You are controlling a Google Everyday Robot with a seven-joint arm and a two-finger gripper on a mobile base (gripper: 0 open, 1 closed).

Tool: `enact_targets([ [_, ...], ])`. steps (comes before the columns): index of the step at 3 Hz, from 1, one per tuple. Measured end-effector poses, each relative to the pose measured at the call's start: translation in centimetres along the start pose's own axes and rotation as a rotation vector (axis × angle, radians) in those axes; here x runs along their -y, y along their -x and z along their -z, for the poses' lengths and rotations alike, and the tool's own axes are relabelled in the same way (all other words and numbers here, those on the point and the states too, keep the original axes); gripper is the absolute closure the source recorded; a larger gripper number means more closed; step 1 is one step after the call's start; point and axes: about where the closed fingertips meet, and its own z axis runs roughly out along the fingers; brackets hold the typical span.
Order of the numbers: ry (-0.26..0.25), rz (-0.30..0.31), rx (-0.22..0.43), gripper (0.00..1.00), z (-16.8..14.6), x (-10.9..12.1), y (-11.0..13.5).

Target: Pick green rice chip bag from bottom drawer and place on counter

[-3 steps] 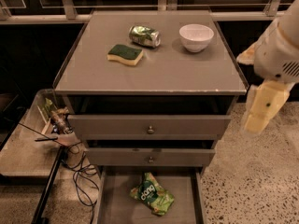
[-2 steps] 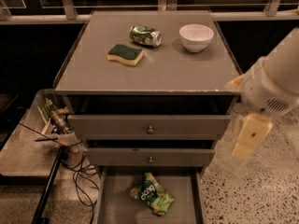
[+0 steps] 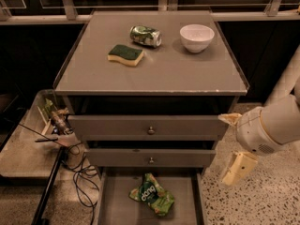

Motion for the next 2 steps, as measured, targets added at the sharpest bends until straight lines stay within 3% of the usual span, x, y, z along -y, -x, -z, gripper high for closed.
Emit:
enact_targets([
  [1, -0.027, 0.009, 0.008, 0.0, -0.11, 0.7, 0.09],
  [2, -0.022, 0.008, 0.011, 0.0, -0.31, 0.59, 0.17],
])
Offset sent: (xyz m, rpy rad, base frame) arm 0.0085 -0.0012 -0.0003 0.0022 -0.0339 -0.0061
